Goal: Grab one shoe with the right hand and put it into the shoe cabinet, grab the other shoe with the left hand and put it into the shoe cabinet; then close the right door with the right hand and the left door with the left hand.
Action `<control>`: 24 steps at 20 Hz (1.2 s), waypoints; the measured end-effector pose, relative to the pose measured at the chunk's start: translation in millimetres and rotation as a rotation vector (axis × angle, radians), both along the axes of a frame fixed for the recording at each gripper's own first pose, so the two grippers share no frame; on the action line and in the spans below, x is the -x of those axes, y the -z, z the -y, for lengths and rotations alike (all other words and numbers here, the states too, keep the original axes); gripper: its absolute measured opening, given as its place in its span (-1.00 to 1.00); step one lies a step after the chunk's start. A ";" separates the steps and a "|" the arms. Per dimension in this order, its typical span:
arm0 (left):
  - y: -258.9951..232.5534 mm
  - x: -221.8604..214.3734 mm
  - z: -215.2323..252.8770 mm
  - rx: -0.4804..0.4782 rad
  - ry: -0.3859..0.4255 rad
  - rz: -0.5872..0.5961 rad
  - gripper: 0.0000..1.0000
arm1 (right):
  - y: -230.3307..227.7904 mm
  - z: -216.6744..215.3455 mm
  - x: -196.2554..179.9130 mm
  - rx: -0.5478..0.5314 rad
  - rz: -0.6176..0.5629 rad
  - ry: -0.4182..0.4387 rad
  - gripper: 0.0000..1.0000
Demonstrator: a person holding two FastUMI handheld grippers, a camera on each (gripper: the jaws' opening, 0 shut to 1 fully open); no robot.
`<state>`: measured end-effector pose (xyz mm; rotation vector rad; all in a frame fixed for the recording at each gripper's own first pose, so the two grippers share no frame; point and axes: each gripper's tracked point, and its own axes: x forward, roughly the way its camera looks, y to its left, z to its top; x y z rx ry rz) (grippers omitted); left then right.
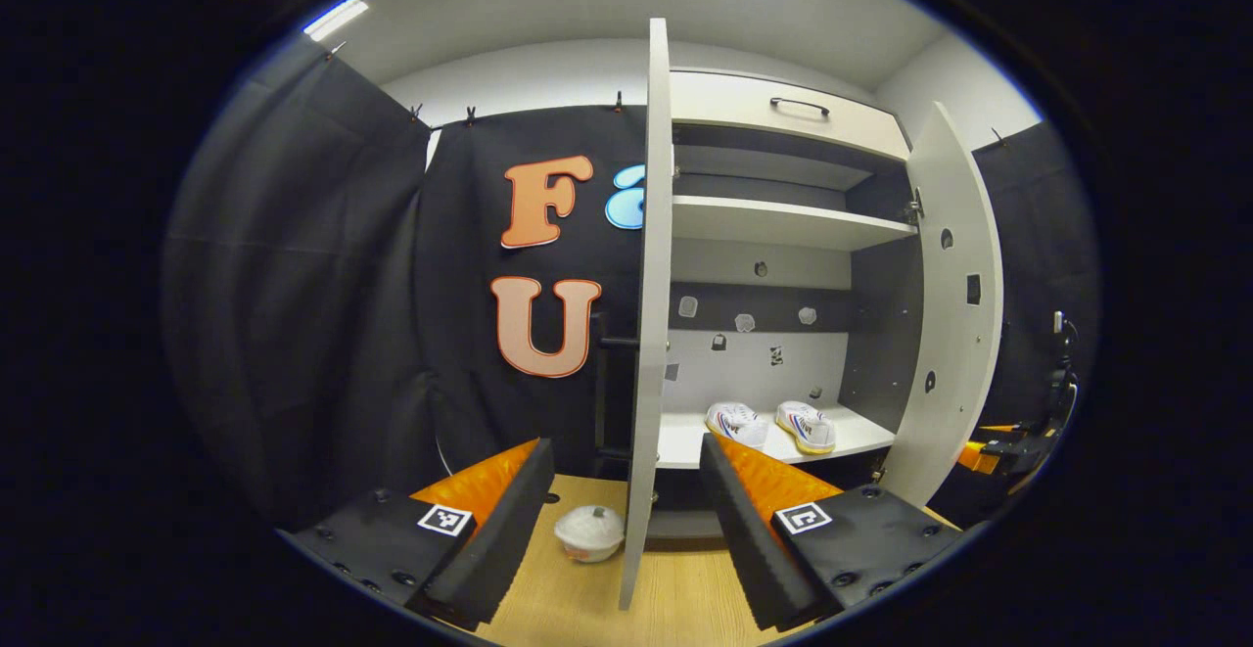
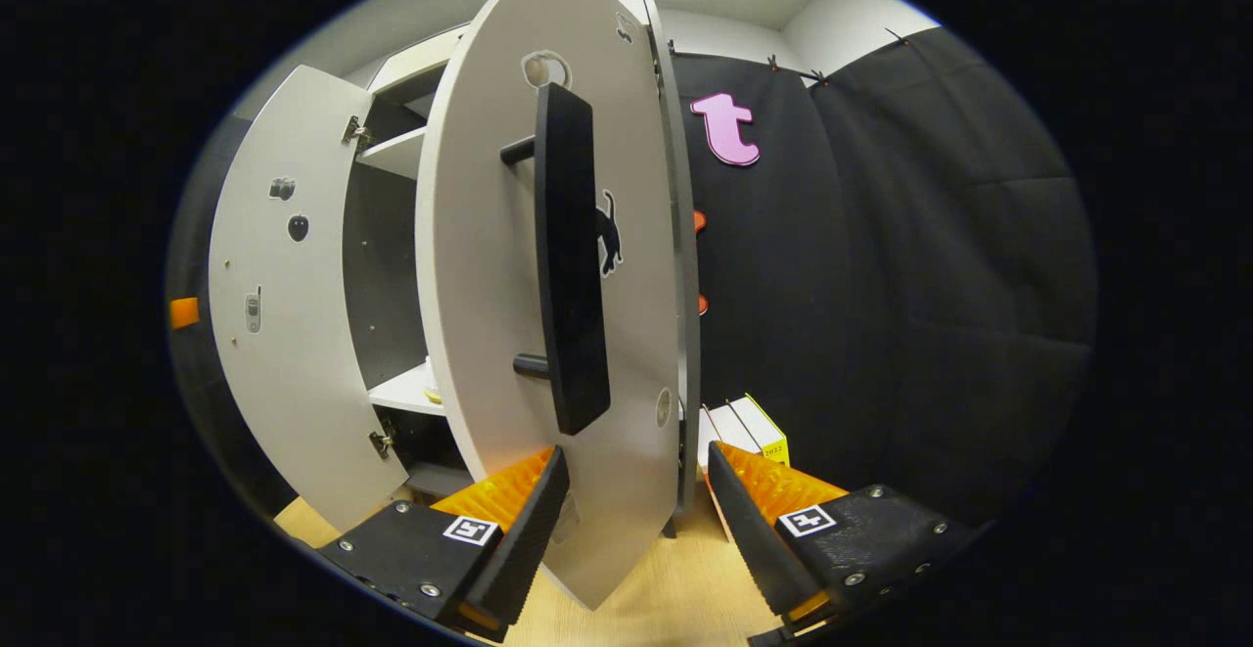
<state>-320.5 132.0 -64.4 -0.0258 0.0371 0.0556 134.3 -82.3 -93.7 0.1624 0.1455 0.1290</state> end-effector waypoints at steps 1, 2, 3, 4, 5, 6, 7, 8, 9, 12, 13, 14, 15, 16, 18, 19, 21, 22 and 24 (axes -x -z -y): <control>2.0 -1.2 -2.2 0.001 -0.001 -0.007 0.93 | 0.9 -3.5 -2.4 -0.010 -0.001 0.000 0.79; 4.2 -1.6 -4.3 0.003 -0.002 -0.013 0.89 | 0.1 -7.7 -4.8 -0.017 0.001 -0.001 0.79; 5.5 -2.4 -6.2 0.005 -0.002 -0.019 0.89 | -0.1 -11.6 -6.6 -0.020 0.001 -0.005 0.78; 6.1 -2.4 -6.8 0.008 -0.002 -0.022 0.89 | 0.2 -16.7 -9.3 -0.019 0.003 -0.008 0.78; 7.8 -4.1 -8.4 0.011 0.000 -0.023 0.89 | -0.2 -21.9 -12.1 -0.016 0.006 -0.012 0.96; 7.3 -4.4 -9.3 0.010 0.001 -0.023 0.93 | 0.5 -26.0 -15.4 -0.015 0.008 -0.017 0.77; 8.3 -5.2 -10.4 0.009 0.001 -0.024 0.93 | 0.8 -31.2 -19.7 -0.016 0.008 -0.020 0.79; 8.1 -5.2 -11.5 0.009 0.002 -0.023 0.93 | 1.2 -36.8 -24.7 -0.018 0.008 -0.026 0.79; 7.8 -4.9 -12.4 0.010 0.005 -0.022 0.93 | 2.5 -44.1 -32.1 -0.023 0.005 -0.036 0.82; 10.0 -1.7 -17.2 0.014 0.004 -0.021 0.93 | 5.4 -69.7 -53.3 -0.024 0.002 -0.060 0.85; 10.4 -0.3 -20.6 0.015 0.000 -0.022 0.93 | 5.7 -75.9 -60.1 -0.017 0.001 -0.064 0.85; 12.1 1.0 -23.6 0.018 -0.004 -0.025 0.93 | 6.0 -83.1 -64.5 -0.011 0.000 -0.068 0.85; 13.3 1.4 -27.2 0.021 -0.009 -0.027 0.93 | 8.3 -89.4 -68.0 -0.005 -0.007 -0.074 0.85; 14.6 2.5 -32.0 0.024 -0.014 -0.028 0.93 | 5.8 -90.6 -71.0 0.000 0.009 -0.068 0.85; 19.4 4.6 -42.4 0.021 -0.027 -0.034 0.93 | 4.8 -89.5 -72.5 0.017 0.022 -0.060 0.81; 22.9 4.7 -47.6 0.019 -0.034 -0.037 0.93 | 5.5 -90.9 -74.2 0.017 0.019 -0.058 0.82; 33.9 1.8 -58.2 0.017 -0.044 -0.044 0.94 | 5.3 -91.7 -75.0 0.012 0.012 -0.051 0.82; 40.0 -0.4 -62.5 0.016 -0.047 -0.050 0.93 | 4.9 -91.6 -74.6 0.013 0.010 -0.044 0.82; 52.4 -8.8 -67.9 0.009 -0.048 -0.050 0.93 | 3.7 -91.9 -74.6 0.028 0.015 -0.032 0.82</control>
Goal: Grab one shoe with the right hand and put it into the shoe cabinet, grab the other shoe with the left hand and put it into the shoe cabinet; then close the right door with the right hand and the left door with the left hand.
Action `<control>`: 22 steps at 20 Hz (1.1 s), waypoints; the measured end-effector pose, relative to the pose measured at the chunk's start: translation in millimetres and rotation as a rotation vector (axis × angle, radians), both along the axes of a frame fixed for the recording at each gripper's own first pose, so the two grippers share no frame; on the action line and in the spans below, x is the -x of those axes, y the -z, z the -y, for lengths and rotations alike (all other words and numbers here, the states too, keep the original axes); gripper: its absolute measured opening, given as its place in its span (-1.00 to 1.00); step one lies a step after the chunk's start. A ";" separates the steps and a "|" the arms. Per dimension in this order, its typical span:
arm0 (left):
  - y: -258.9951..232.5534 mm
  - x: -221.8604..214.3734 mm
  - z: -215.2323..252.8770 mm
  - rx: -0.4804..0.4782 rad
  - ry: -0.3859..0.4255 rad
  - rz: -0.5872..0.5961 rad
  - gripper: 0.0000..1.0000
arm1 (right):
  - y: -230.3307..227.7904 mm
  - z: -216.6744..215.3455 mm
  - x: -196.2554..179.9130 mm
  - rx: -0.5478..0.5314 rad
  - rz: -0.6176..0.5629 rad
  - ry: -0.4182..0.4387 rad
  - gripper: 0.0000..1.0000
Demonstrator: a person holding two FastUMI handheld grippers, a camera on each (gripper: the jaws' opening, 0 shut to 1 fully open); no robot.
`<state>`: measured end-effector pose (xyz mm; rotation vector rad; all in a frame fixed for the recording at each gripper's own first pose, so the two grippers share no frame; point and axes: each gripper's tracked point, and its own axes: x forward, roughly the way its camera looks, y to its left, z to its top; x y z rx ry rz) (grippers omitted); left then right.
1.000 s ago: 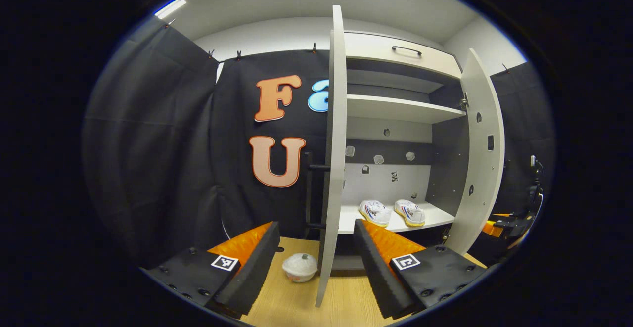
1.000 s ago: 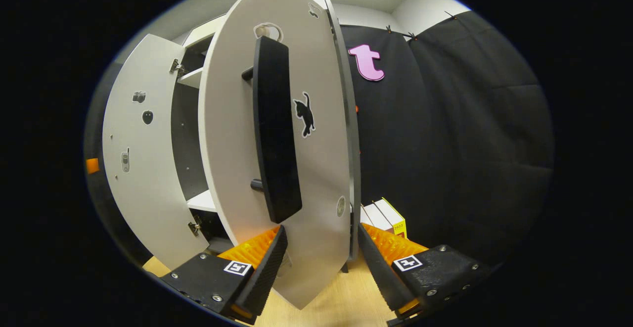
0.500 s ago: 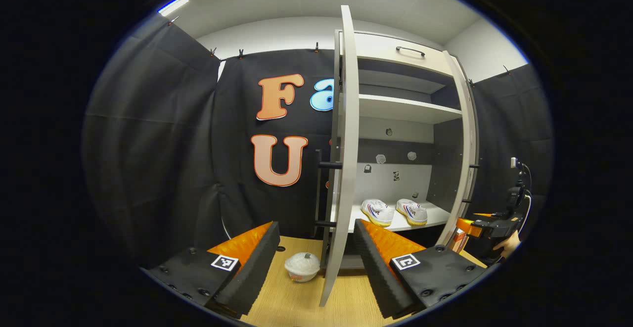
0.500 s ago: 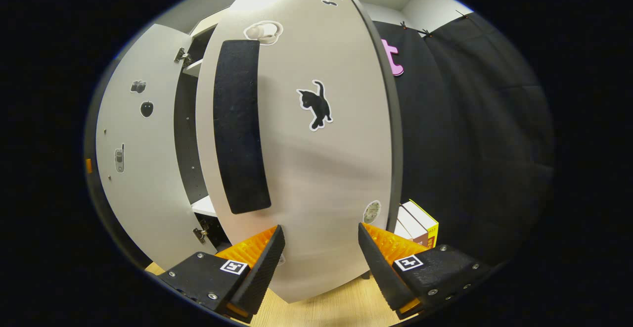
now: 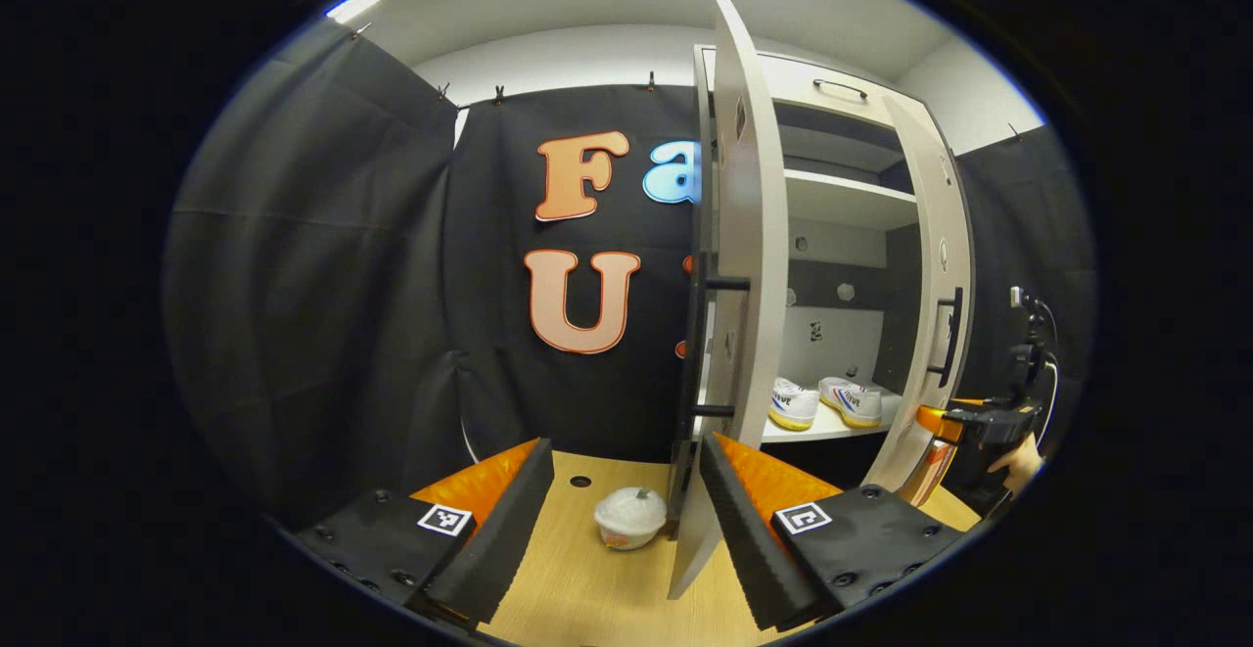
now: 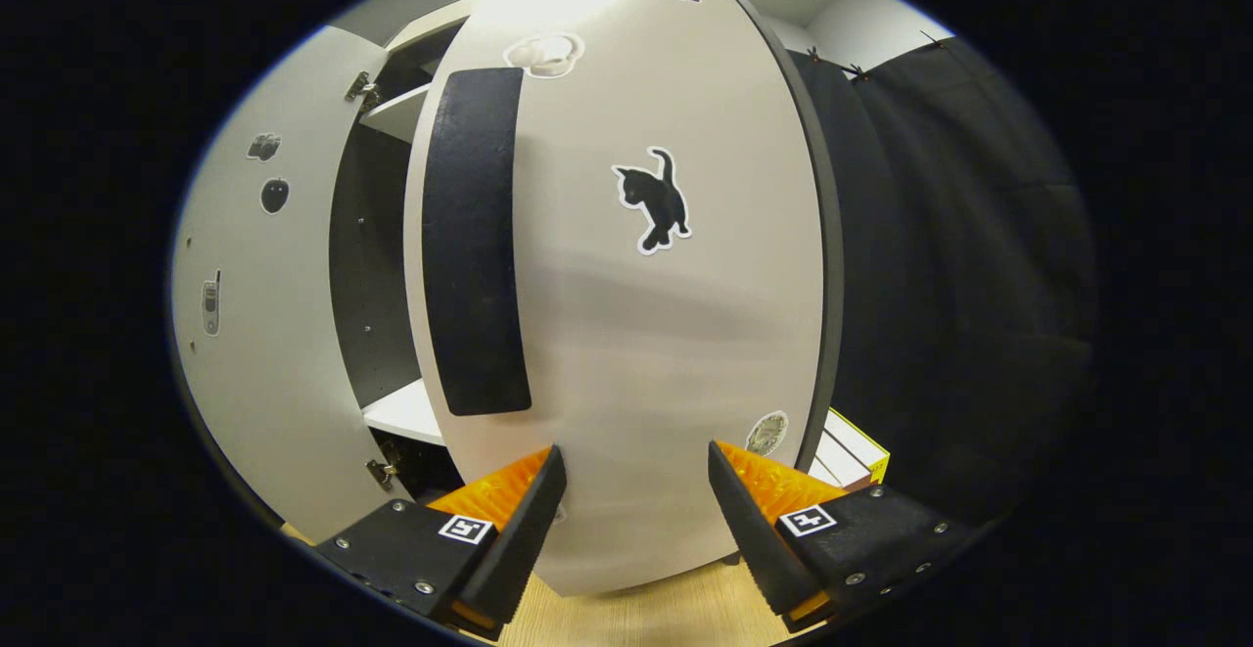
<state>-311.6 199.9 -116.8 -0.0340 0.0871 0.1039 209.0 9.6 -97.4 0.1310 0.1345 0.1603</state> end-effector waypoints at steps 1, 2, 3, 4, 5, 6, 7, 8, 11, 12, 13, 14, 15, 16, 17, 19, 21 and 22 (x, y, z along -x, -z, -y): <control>5.8 -6.2 -2.8 -0.003 0.002 0.002 0.93 | -0.1 -0.5 -1.1 0.008 0.003 0.002 0.82; 13.1 -11.2 -4.3 -0.005 0.003 0.000 0.93 | -0.1 -0.8 -2.3 0.009 0.002 0.005 0.82; 23.1 -16.1 -5.6 -0.002 0.008 -0.010 0.93 | 0.2 -1.4 -3.1 0.006 -0.001 0.009 0.82; 31.9 -20.8 -4.6 0.005 0.019 -0.017 0.93 | 0.3 -1.8 -3.4 0.000 -0.005 0.014 0.82; 38.8 -26.5 -2.6 0.016 0.034 -0.025 0.94 | 0.6 -2.9 -4.8 -0.002 -0.005 0.021 0.82; 44.7 -31.9 0.7 0.030 0.053 -0.034 0.94 | 0.5 -3.2 -5.6 -0.001 -0.004 0.028 0.82; 52.0 -34.4 4.0 0.039 0.066 -0.041 0.94 | 0.2 -3.5 -6.5 0.004 -0.002 0.036 0.82; 57.2 -36.9 5.0 0.046 0.073 -0.051 0.94 | 0.4 -2.9 -7.4 0.013 0.001 0.044 0.82; 66.8 -46.8 6.0 0.064 0.095 -0.068 0.99 | -1.2 -3.6 -8.6 0.047 0.012 0.055 0.82; 70.2 -48.1 14.5 0.081 0.123 -0.080 0.97 | -1.2 -3.6 -8.4 0.053 0.014 0.059 0.82; 73.0 -48.7 14.9 0.075 0.122 -0.085 0.94 | -1.1 -3.5 -7.9 0.054 0.012 0.061 0.82; 72.0 -48.9 15.1 0.067 0.121 -0.085 0.94 | -0.9 -3.0 -7.7 0.053 0.009 0.062 0.82; 70.6 -48.7 12.3 0.065 0.120 -0.080 0.94 | -0.2 -2.7 -6.8 0.050 0.006 0.058 0.83; 71.7 -49.0 12.5 0.065 0.117 -0.082 0.87 | -0.9 -3.0 -6.8 0.050 0.008 0.053 0.84; 72.5 -47.8 15.8 0.065 0.124 -0.086 0.87 | -0.8 -2.2 -5.0 0.057 0.010 0.052 0.84; 71.5 -55.0 24.4 0.054 0.145 -0.088 0.93 | -3.6 2.0 2.6 0.075 0.019 0.052 0.84; 71.9 -56.8 32.9 0.039 0.158 -0.085 0.93 | -6.2 6.5 12.5 0.077 0.024 0.045 0.84; 72.3 -57.5 38.6 0.040 0.169 -0.084 0.92 | -7.1 8.2 17.2 0.075 0.024 0.042 0.84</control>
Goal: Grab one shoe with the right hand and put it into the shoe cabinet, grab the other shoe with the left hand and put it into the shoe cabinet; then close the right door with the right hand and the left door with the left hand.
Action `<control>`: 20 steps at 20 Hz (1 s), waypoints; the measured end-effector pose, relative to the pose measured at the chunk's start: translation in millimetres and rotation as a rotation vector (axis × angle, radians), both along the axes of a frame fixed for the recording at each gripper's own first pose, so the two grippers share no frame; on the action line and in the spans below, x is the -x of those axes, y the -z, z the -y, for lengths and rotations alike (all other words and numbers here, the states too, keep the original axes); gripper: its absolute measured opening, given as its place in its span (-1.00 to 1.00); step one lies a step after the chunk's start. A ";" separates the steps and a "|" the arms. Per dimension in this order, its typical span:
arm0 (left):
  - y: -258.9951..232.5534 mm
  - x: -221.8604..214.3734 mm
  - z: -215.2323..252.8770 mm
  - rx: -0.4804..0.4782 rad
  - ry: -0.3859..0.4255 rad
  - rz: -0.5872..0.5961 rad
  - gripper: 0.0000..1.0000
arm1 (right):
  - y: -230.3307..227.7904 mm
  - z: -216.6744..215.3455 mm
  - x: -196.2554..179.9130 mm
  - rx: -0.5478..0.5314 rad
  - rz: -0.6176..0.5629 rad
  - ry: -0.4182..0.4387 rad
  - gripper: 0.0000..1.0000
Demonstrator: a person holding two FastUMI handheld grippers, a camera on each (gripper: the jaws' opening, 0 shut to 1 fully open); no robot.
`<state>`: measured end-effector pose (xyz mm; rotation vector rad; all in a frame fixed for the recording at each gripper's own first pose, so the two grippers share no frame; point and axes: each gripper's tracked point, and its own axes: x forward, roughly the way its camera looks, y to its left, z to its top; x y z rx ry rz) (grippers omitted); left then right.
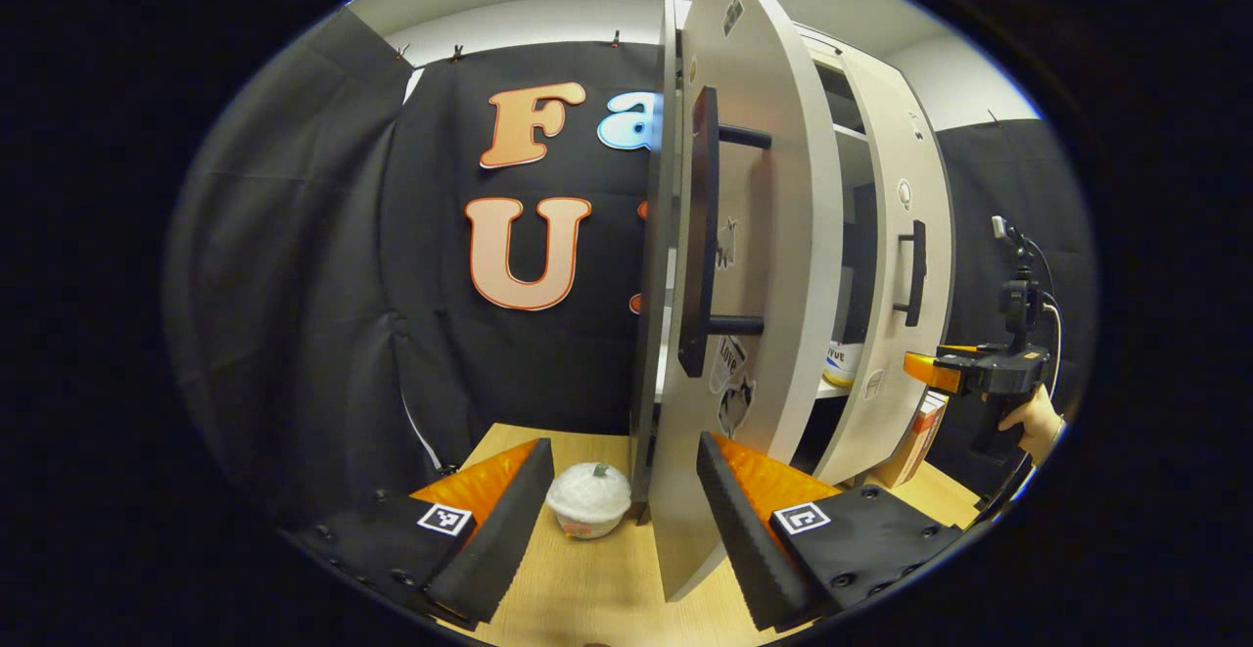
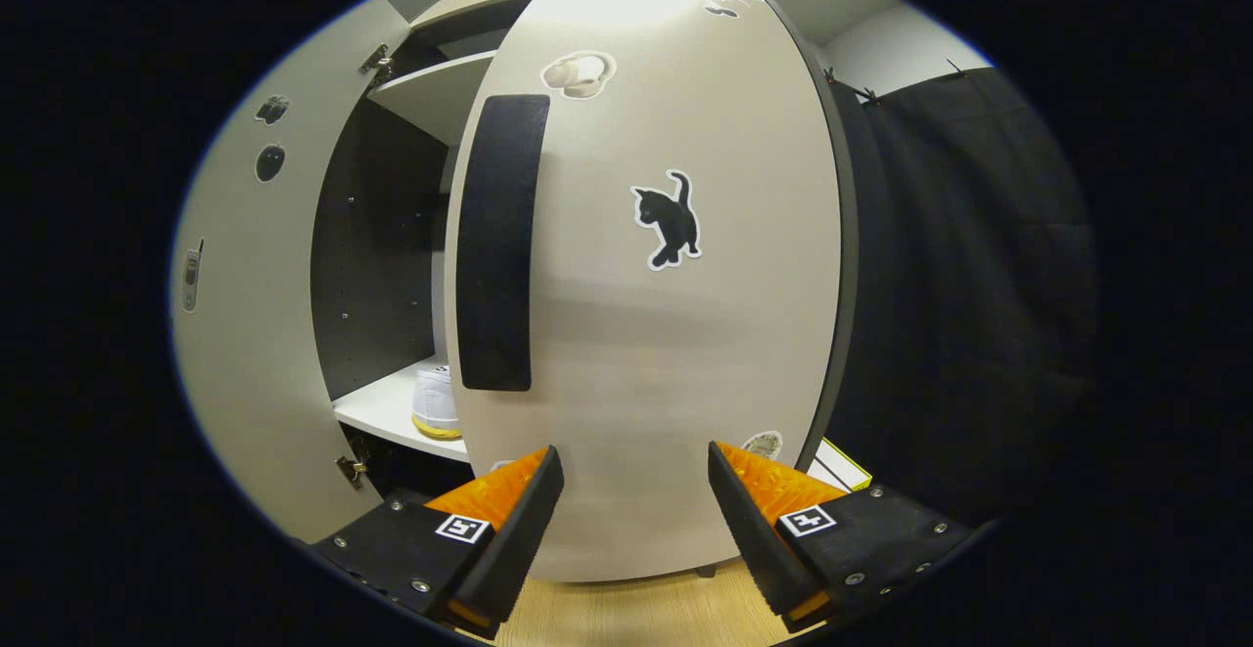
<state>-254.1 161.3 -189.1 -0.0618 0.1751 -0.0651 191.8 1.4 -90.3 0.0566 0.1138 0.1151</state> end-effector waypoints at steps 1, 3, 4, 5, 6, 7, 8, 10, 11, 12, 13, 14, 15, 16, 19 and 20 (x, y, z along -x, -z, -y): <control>0.4 2.4 7.7 0.007 0.012 -0.001 0.92 | -0.6 2.2 4.7 -0.002 -0.001 -0.003 0.84; 2.8 7.5 27.8 0.032 0.045 -0.010 0.92 | -2.1 7.2 12.9 -0.008 0.001 -0.006 0.84; 4.0 7.4 36.1 0.043 0.063 -0.014 0.92 | -2.8 10.8 18.2 -0.007 0.005 -0.006 0.84; 3.2 3.7 44.5 0.046 0.083 -0.014 0.92 | -3.4 15.4 22.9 -0.003 0.008 -0.001 0.84; 2.7 1.4 54.0 0.043 0.102 -0.011 0.87 | -4.5 20.7 27.7 0.001 0.012 0.005 0.84; 2.9 -0.8 63.1 0.039 0.121 -0.009 0.92 | -5.3 26.1 32.3 0.006 0.015 0.010 0.84; 1.9 -3.5 71.3 0.036 0.136 -0.010 0.87 | -6.5 31.9 37.2 0.007 0.018 0.017 0.84; 5.0 -12.0 85.6 0.035 0.155 -0.008 0.87 | -7.4 44.4 44.9 0.007 0.020 0.031 0.84; 7.2 -15.5 92.4 0.041 0.164 -0.007 0.87 | -8.2 51.7 48.6 0.006 0.021 0.044 0.84; 7.6 -19.2 100.6 0.051 0.177 -0.007 0.92 | -8.8 57.6 51.9 0.000 0.024 0.055 0.84; 9.1 -23.5 109.4 0.060 0.189 -0.010 0.92 | -9.5 63.4 55.0 -0.008 0.025 0.062 0.84; 10.5 -27.0 118.8 0.063 0.206 -0.012 0.87 | -9.9 68.5 57.4 -0.012 0.025 0.070 0.84; 11.2 -32.5 129.7 0.062 0.225 -0.014 0.87 | -11.0 74.0 60.0 -0.014 0.027 0.077 0.84; 11.7 -40.1 141.6 0.061 0.246 -0.011 0.89 | -11.7 79.4 61.0 -0.015 0.030 0.087 0.84; 18.9 -64.2 166.0 0.032 0.261 -0.010 0.99 | -12.9 92.8 64.8 -0.027 0.034 0.110 0.84; 26.4 -71.9 173.5 0.021 0.254 -0.017 0.89 | -12.5 97.1 66.3 -0.030 0.033 0.118 0.83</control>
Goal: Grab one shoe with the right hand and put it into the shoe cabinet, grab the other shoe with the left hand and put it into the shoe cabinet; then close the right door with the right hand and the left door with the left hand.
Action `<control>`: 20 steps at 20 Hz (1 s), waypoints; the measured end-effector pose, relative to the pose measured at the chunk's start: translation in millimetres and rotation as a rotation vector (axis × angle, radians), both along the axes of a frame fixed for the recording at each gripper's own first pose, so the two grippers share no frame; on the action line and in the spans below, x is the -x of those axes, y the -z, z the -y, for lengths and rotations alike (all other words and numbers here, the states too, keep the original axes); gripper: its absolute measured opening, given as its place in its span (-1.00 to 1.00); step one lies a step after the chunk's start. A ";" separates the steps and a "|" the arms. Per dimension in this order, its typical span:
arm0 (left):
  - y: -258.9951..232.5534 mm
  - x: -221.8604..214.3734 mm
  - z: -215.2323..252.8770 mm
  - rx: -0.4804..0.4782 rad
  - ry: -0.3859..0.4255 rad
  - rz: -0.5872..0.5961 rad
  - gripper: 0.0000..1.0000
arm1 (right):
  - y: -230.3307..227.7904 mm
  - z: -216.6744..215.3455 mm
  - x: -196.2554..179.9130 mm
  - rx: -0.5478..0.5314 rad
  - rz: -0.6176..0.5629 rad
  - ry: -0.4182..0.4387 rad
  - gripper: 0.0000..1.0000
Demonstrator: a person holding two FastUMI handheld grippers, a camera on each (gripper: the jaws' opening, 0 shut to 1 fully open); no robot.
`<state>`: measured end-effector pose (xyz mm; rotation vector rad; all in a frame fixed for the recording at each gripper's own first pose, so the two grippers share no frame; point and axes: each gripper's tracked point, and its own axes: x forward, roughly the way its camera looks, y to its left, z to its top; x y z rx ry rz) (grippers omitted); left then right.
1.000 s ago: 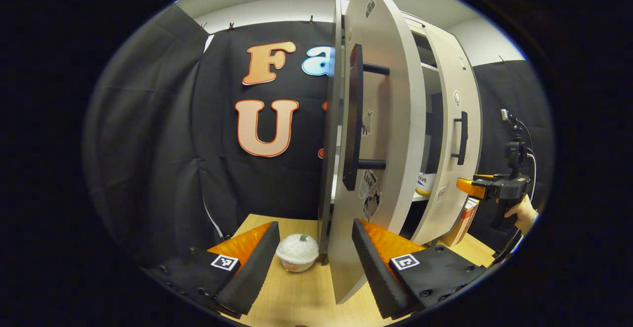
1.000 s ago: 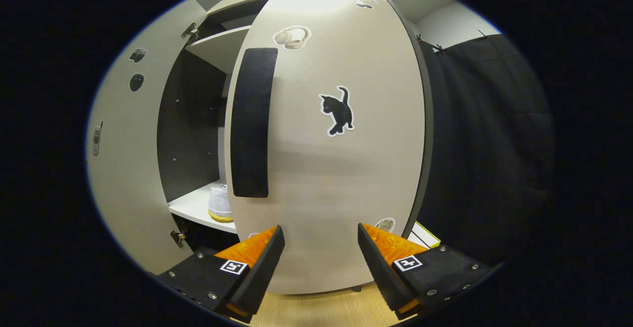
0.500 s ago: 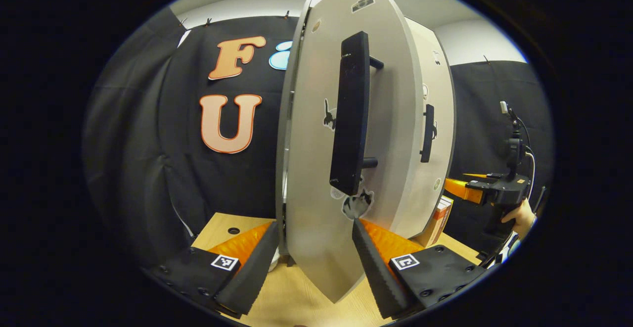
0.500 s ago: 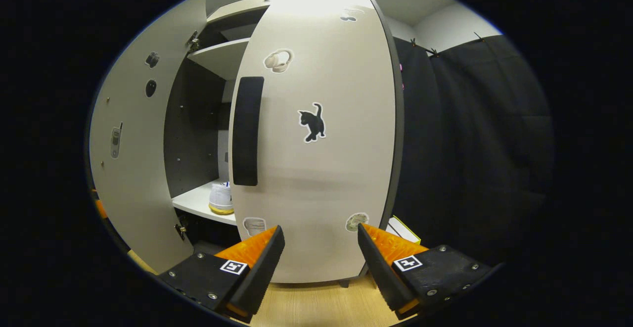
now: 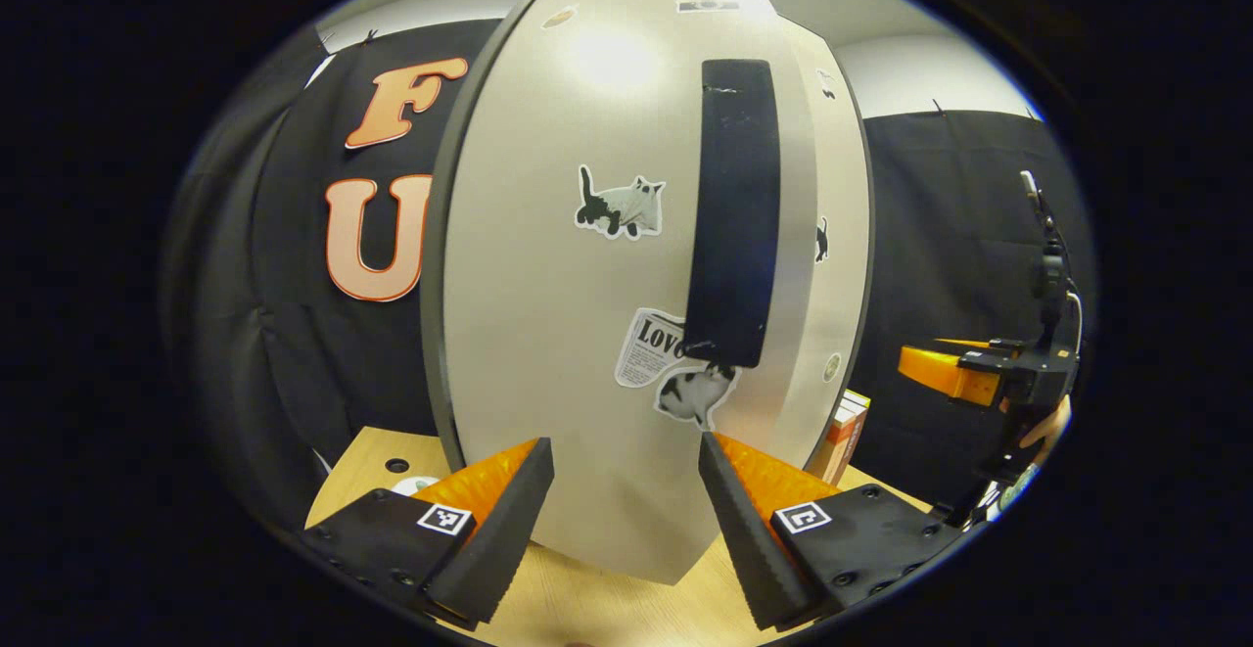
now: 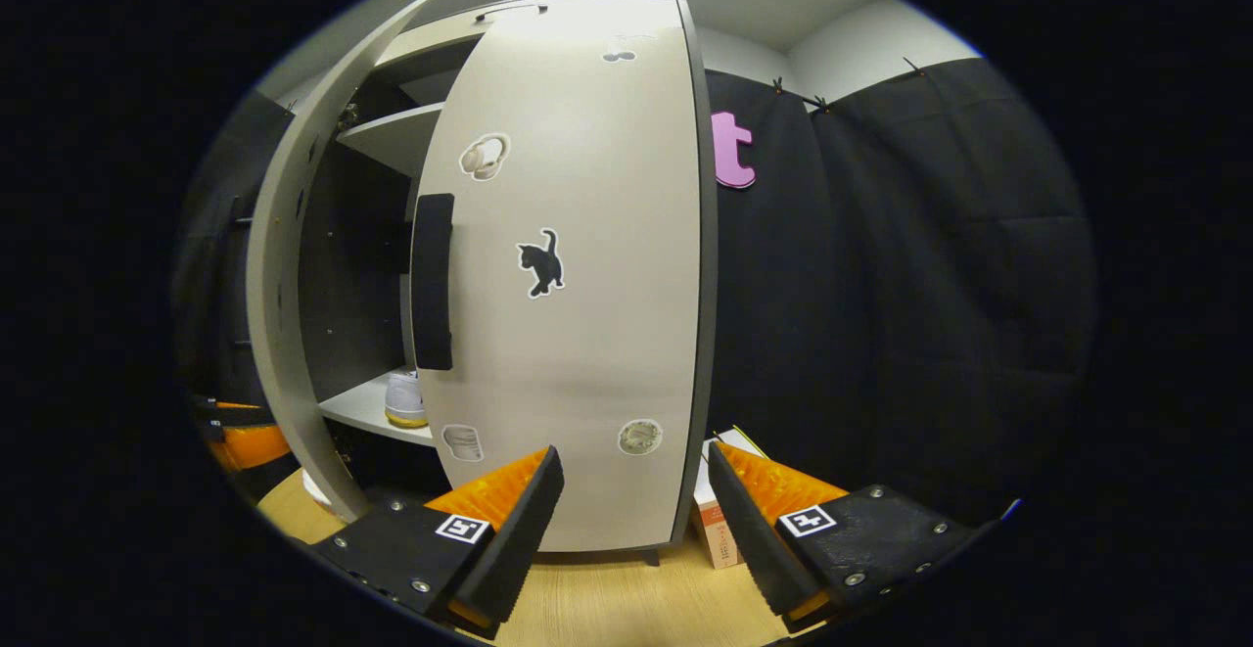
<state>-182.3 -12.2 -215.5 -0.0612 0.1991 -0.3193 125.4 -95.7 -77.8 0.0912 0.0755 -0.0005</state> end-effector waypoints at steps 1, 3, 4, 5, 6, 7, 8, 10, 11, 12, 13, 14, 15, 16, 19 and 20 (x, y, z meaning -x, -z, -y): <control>5.8 -6.7 7.0 -0.001 -0.003 -0.011 0.94 | 0.2 4.5 2.3 -0.002 0.000 0.007 0.84; 12.5 -19.3 17.7 0.004 -0.015 -0.022 0.94 | -0.1 13.2 5.2 -0.005 0.002 0.021 0.84; 15.2 -27.9 20.1 -0.003 -0.027 -0.025 0.94 | -0.4 17.3 6.9 -0.006 0.003 0.026 0.84; 15.6 -30.1 20.3 -0.005 -0.037 -0.027 0.94 | -0.9 21.1 8.3 -0.007 0.005 0.032 0.84; 16.8 -35.2 22.4 -0.001 -0.041 -0.021 0.94 | -1.0 25.2 9.4 -0.006 0.007 0.039 0.84; 18.1 -37.4 23.7 0.003 -0.047 -0.021 0.94 | -1.0 28.0 10.8 -0.003 0.008 0.044 0.84; 18.0 -41.1 25.4 0.007 -0.054 -0.020 0.94 | -0.9 31.0 12.9 -0.001 0.007 0.048 0.84; 19.0 -46.2 26.8 0.007 -0.068 -0.019 0.99 | -0.9 34.2 13.8 -0.003 0.001 0.047 0.84; 19.1 -49.9 27.6 0.002 -0.075 -0.017 0.94 | -1.9 35.4 14.7 -0.005 0.000 0.046 0.84; 19.2 -53.9 28.6 -0.003 -0.084 -0.015 0.94 | -3.1 36.3 15.9 -0.004 0.002 0.046 0.84; 19.5 -57.7 29.6 -0.004 -0.095 -0.017 0.94 | -5.0 37.7 17.4 -0.001 0.003 0.044 0.84; 20.1 -60.3 30.8 -0.003 -0.107 -0.022 0.94 | -7.1 39.4 18.0 -0.001 0.006 0.045 0.84; 20.4 -62.3 31.3 -0.004 -0.115 -0.025 0.94 | -9.2 40.4 19.3 -0.005 0.010 0.046 0.85; 20.4 -64.3 31.7 -0.009 -0.120 -0.024 0.94 | -10.2 41.1 20.0 -0.011 0.012 0.047 0.84; 20.9 -68.5 32.5 -0.017 -0.147 -0.025 0.94 | -11.6 46.2 24.6 -0.025 0.001 0.046 0.83; 21.0 -67.8 33.6 -0.015 -0.159 -0.025 0.94 | -12.4 48.0 26.7 -0.026 0.001 0.046 0.84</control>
